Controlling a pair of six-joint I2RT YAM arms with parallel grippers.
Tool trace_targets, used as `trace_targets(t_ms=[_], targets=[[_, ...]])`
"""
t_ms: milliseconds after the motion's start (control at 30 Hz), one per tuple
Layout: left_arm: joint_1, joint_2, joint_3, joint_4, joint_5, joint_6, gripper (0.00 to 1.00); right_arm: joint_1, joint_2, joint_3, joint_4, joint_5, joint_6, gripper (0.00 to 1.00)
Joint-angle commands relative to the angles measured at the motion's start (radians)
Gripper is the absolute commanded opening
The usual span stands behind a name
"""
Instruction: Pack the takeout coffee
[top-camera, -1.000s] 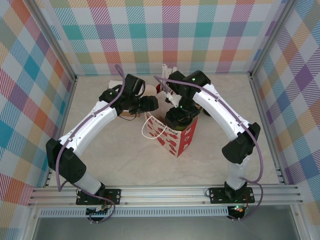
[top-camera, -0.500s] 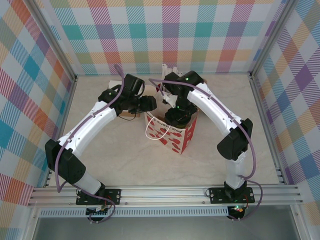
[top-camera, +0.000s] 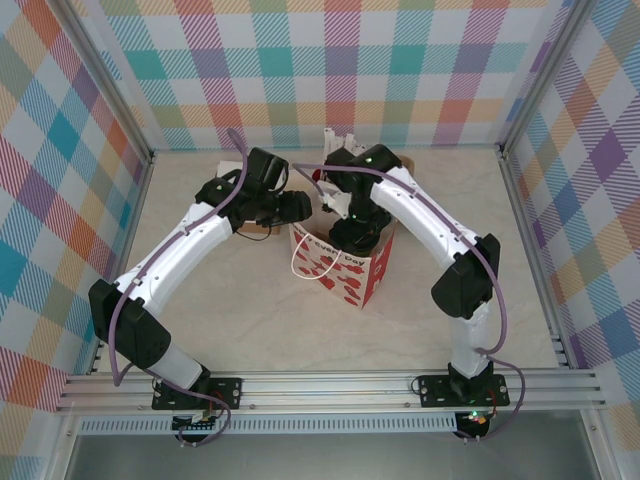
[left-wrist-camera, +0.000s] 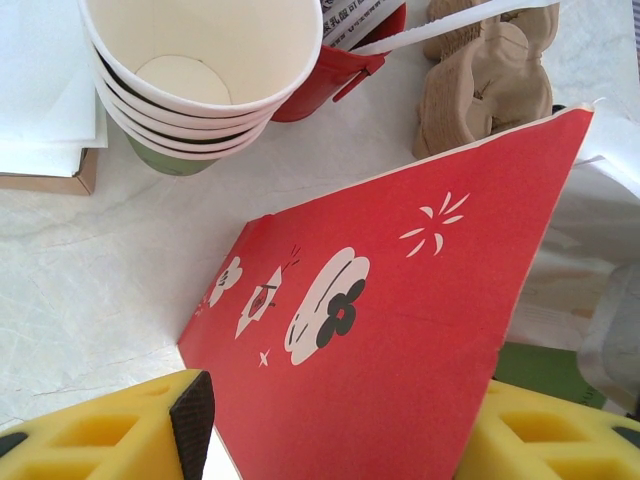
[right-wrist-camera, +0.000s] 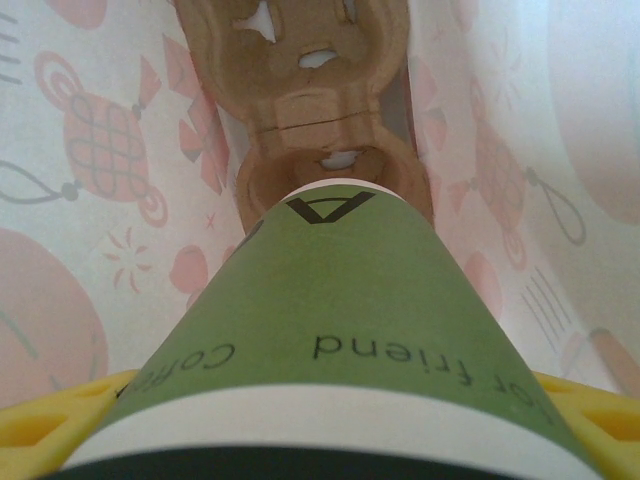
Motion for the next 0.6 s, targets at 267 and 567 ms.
trace_targets(t_ms=[267,567], targets=[[-0.01,-0.047,0.037,-0.051,-0.036,0.025,0.58,0.006,0.019,-0.063,0.049,-0.018,-0.044,0.74],[-0.01,-0.047,0.027,-0.048,-0.036,0.023,0.57,0.006,0.024,-0.117,0.099,-0.019,-0.052,0.74]])
